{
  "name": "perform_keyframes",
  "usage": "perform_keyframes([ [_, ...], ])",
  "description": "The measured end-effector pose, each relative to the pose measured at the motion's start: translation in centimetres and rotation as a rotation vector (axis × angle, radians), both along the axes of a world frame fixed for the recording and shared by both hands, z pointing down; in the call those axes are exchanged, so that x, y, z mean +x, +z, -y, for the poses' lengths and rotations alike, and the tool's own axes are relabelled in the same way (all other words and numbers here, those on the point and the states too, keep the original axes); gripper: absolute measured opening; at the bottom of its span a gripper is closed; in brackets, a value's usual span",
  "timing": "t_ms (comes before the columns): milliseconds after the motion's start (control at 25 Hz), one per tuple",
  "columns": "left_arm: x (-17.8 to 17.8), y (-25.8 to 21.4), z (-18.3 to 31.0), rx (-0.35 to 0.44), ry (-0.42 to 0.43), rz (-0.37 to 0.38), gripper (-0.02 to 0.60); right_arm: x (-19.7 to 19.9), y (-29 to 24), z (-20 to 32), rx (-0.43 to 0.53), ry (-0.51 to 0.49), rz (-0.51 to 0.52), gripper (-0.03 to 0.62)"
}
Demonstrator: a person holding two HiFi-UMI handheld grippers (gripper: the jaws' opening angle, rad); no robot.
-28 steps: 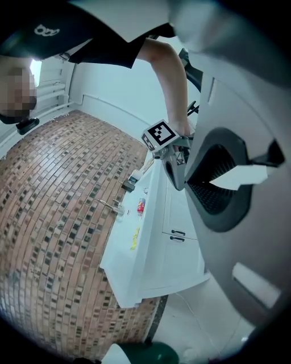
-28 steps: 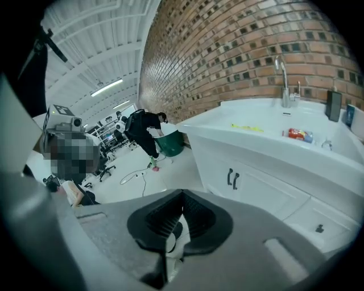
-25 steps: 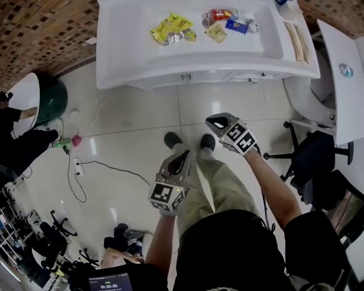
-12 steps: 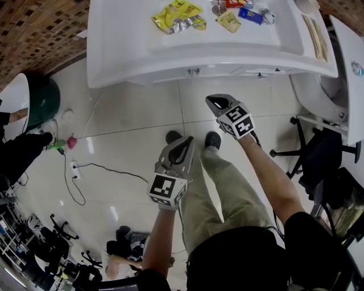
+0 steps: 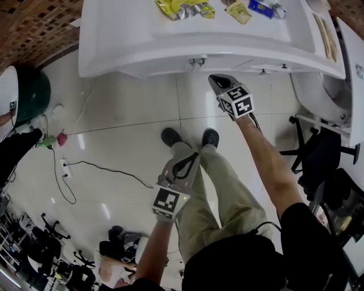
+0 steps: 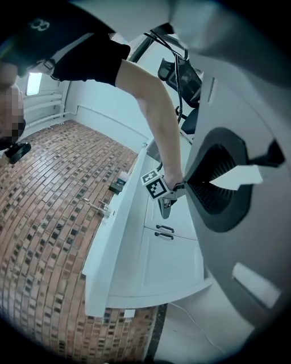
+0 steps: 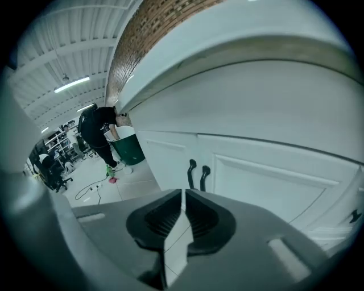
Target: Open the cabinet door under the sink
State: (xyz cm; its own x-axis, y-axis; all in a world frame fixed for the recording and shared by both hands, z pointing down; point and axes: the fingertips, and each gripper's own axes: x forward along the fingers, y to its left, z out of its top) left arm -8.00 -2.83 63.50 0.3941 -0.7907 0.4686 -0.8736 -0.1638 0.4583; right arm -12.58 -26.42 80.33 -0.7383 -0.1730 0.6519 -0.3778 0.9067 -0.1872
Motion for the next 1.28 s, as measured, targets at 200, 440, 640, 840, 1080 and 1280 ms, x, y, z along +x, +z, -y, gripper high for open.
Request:
perform_keyframes([
  [200, -1.5, 0.6, -2.6, -0.020, -0.032, 0.006, 0.012, -1.7, 2.7, 1.3, 0.009, 0.023, -0.044, 0.081],
  [440, -3.7, 1.3, -3.9, -0.026, -0.094, 0.025, 0.012, -2.7, 4.4, 3.4, -0.005, 0.076, -0.058, 0.081],
  [640, -5.1, 1.7, -4.0, -0.024, -0.130, 0.031, 0.012, -3.3, 5.1, 4.5, -0.012, 0.098, -0.065, 0.081],
  [840, -5.9, 1.7, -3.7, -0.021, -0.144, 0.031, 0.012, -4.3, 5.5, 4.9, -0.010, 0.074, -0.067, 0.081],
  [1080, -6.2, 1.9, -4.1, -0.028, -0.151, 0.036, 0.012, -4.7, 6.1, 5.2, 0.016, 0.060, -0.082, 0.062],
  [1280, -6.1, 2.7, -4.9, -0.048, -0.157, 0.033, 0.012, -5.0, 6.3, 5.5, 0.028, 0.064, -0.098, 0.043],
])
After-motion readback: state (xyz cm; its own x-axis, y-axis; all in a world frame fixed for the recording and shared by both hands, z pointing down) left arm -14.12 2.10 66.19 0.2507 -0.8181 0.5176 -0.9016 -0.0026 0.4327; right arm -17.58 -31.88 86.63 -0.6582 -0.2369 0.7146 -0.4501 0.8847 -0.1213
